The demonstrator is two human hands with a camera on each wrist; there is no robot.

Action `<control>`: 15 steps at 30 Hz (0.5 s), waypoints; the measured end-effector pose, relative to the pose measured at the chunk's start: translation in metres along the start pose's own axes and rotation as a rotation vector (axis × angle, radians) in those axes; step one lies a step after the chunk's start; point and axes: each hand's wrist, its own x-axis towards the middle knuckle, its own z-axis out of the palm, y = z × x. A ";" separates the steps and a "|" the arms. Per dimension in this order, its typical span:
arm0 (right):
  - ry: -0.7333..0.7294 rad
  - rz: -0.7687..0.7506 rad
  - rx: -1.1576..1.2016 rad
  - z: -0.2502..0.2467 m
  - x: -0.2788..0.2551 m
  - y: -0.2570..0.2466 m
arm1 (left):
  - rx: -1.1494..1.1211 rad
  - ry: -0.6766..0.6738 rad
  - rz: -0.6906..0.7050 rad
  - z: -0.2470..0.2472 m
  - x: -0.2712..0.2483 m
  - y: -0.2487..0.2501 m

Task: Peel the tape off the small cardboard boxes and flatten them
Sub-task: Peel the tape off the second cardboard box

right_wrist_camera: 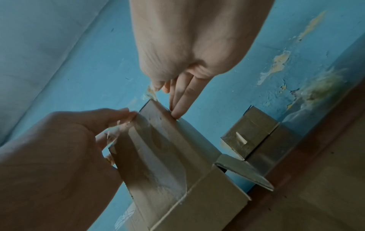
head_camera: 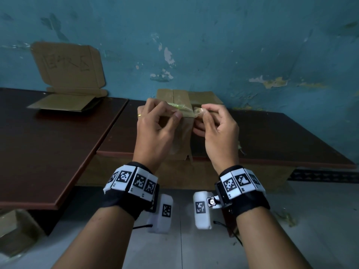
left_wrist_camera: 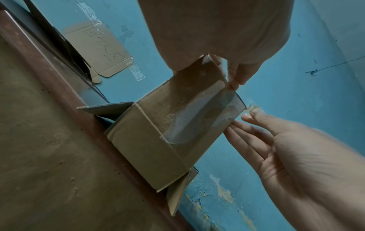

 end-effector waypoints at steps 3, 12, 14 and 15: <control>0.014 0.027 0.031 0.001 -0.001 -0.003 | -0.005 -0.011 0.013 -0.001 -0.001 0.001; 0.068 0.044 0.039 0.003 -0.001 -0.005 | -0.038 -0.064 0.026 0.001 -0.002 0.000; 0.072 0.021 0.025 0.002 -0.001 -0.005 | -0.026 -0.084 0.042 0.001 -0.002 0.002; 0.075 0.004 0.008 0.002 -0.002 -0.005 | -0.026 -0.108 0.046 0.000 -0.002 0.002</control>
